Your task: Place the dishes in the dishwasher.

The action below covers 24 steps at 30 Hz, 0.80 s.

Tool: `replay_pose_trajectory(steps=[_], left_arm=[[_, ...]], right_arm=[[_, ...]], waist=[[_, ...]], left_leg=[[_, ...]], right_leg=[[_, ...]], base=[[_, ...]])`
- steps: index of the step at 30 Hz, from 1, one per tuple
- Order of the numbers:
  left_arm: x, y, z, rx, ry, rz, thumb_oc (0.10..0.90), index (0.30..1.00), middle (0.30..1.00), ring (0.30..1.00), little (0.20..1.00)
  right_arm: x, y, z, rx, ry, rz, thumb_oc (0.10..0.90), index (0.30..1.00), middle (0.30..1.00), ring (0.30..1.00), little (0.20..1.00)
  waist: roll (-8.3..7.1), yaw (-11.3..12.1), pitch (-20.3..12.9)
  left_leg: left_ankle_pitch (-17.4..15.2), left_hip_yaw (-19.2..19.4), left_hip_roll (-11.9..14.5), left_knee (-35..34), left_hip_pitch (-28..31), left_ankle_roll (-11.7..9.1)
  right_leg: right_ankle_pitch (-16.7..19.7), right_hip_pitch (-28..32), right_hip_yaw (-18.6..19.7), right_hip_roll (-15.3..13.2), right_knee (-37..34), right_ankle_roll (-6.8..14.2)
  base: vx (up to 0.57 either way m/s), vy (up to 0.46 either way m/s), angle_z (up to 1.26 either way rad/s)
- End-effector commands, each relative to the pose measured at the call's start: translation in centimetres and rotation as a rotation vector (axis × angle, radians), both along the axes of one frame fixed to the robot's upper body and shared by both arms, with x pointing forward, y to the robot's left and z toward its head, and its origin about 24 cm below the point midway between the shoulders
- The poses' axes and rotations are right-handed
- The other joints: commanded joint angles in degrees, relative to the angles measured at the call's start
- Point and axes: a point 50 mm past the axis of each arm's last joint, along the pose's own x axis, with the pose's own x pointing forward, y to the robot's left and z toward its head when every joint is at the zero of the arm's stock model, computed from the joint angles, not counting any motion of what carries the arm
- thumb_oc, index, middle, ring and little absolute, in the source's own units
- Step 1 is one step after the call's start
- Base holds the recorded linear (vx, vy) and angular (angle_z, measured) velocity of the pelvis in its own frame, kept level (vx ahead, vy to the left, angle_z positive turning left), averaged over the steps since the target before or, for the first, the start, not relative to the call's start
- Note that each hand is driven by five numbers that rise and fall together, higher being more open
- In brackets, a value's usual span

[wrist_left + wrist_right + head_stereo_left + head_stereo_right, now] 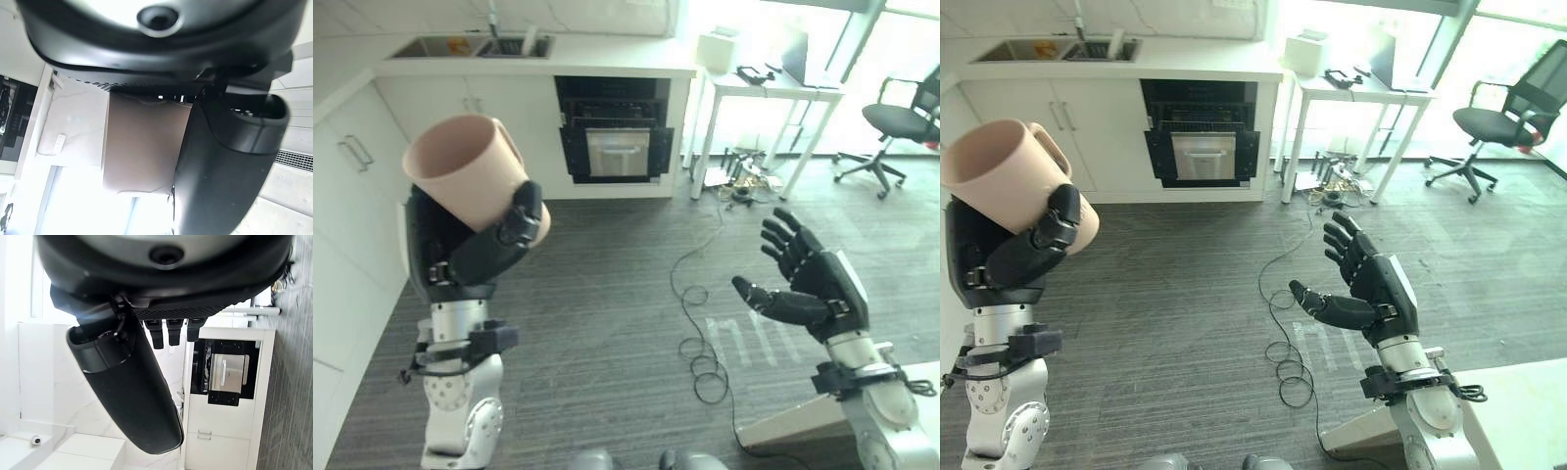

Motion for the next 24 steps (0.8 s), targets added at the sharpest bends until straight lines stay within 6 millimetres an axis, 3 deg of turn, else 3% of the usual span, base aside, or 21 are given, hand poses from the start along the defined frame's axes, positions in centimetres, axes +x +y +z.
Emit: replay_pose_trajectory(steps=[1,2,6,8,12,14,16,17,18,19,21,23,24], left_arm=[[-1.0,-0.2,3.5,0.032,-0.229,-0.029,0.400,0.300,0.300,0.300,0.300],[-1.2,-0.2,3.1,0.037,-0.223,-0.031,0.400,0.300,0.300,0.300,0.300],[-1.2,0.2,2.8,0.038,-0.214,-0.023,0.400,0.300,0.300,0.300,0.300],[-0.9,0.3,3.0,0.046,-0.206,-0.016,0.400,0.300,0.300,0.300,0.300],[-0.5,-0.2,3.4,0.081,-0.206,-0.046,0.400,0.300,0.300,0.300,0.300],[-0.3,-0.7,3.6,0.100,-0.198,-0.058,0.400,0.300,0.300,0.300,0.300],[-0.1,-1.0,3.6,0.130,-0.181,-0.061,0.400,0.300,0.300,0.300,0.300],[0.1,-1.2,3.2,0.142,-0.170,-0.033,0.400,0.300,0.300,0.300,0.300],[0.1,-1.0,3.3,0.139,-0.166,-0.023,0.400,0.300,0.300,0.300,0.300],[0.2,-0.7,3.5,0.155,-0.165,-0.010,0.400,0.300,0.300,0.300,0.300],[0.3,-0.7,3.6,0.185,-0.159,0.010,0.400,0.300,0.300,0.300,0.300],[0.1,-1.0,3.4,0.218,-0.150,0.020,0.400,0.300,0.300,0.300,0.300],[0.0,-1.3,3.3,0.230,-0.147,0.018,0.400,0.300,0.300,0.300,0.300]], right_arm=[[0.0,-0.7,5.3,-0.084,-0.273,0.012,0.800,0.900,0.900,0.900,0.900],[-0.2,-0.9,5.2,-0.088,-0.266,0.017,0.800,0.900,0.900,0.900,0.900],[-0.2,-1.2,5.1,-0.085,-0.262,0.032,0.800,0.900,0.900,0.900,0.900],[-0.4,-1.1,4.9,-0.067,-0.251,0.033,0.800,0.900,0.900,0.900,0.900],[-0.7,-0.8,4.8,-0.042,-0.256,0.016,0.800,0.900,0.900,0.900,0.900],[-0.6,-0.4,4.8,-0.022,-0.261,0.005,0.800,0.900,0.900,0.900,0.900],[-0.6,0.2,4.6,0.006,-0.264,0.001,0.800,0.900,0.900,0.900,0.900],[-0.3,1.1,4.4,0.006,-0.258,0.029,0.800,0.900,0.900,0.900,0.900],[-0.2,1.1,4.5,0.001,-0.260,0.042,0.800,0.900,0.900,0.900,0.900],[-0.4,0.8,4.6,0.006,-0.257,0.049,0.800,0.900,0.900,0.900,0.900],[-0.6,0.2,4.5,0.033,-0.248,0.063,0.800,0.900,0.900,0.900,0.900],[-0.9,0.2,4.2,0.039,-0.245,0.078,0.800,0.900,0.900,0.900,0.900],[-0.8,0.6,4.1,0.043,-0.244,0.078,0.800,0.900,0.900,0.900,0.900]], waist=[[4.98,0.4,-2.4],[5.52,1.7,-2.8],[6.24,1.4,-4.2],[5.78,1.5,-4.9],[4.04,1.6,-6.2],[4.37,1.6,-6.5],[5.72,1.5,-6.2],[7.52,-0.3,-4.9],[7.39,-0.9,-4.5],[6.92,-1.3,-4.4],[5.17,-2.3,-3.6],[2.71,-4.4,-2.1],[2.56,-4.8,-1.8]], left_leg=[[12.2,-4.1,4.2,-7.4,-3.2,-1.8],[13.5,-7.4,4.3,-7.4,-8.3,-2.7],[9.6,-6.6,3.4,-7.4,-5.7,-1.2],[8.2,-7.6,1.3,-7.4,-4.1,0.0],[6.5,-8.3,-2.8,-7.4,-1.9,3.3],[5.3,-8.1,-3.8,-7.4,-0.3,4.8],[3.9,-7.4,-4.3,-7.4,1.9,6.4],[1.8,-6.2,-3.6,-7.4,5.8,6.9],[1.5,-5.2,-3.7,-7.4,6.7,6.9],[1.2,-4.9,-3.9,-7.4,7.3,6.4],[-0.6,-4.5,-4.6,-7.4,10.0,5.9],[-4.2,-6.4,-6.3,-7.4,14.2,5.2],[-5.8,-8.1,-6.4,-7.4,15.8,5.0]], right_leg=[[-0.8,7.0,0.4,2.5,-1.2,4.8],[-2.1,9.0,1.5,3.3,-1.2,4.8],[-3.1,11.4,1.5,1.5,-1.2,5.9],[-2.1,12.9,1.9,-0.1,-1.2,7.3],[7.7,15.6,1.9,-3.4,-1.2,10.7],[15.7,17.0,0.1,-4.3,1.1,11.5],[21.0,13.5,-0.5,-4.7,15.2,12.3],[22.1,2.0,-0.8,-4.0,25.7,11.4],[19.5,-1.7,-3.3,-2.9,21.6,10.4],[16.8,-1.5,-6.2,-3.2,15.5,9.8],[19.7,-1.7,-9.2,-5.7,3.0,10.3],[20.4,-8.6,-4.1,-9.9,-1.2,11.7],[19.2,-12.7,-1.3,-11.0,-1.2,11.9]], base=[[0.52,0.265,0.23],[0.69,0.354,0.11],[0.47,0.267,-0.37],[0.42,0.223,-0.49],[0.36,0.204,-0.14],[0.35,0.255,0.28],[0.35,0.343,0.42],[0.33,0.309,0.33],[0.46,0.201,-0.03],[0.52,-0.100,-0.19],[0.54,-0.263,0.52],[0.65,-0.483,1.19],[0.72,-0.572,0.75]])
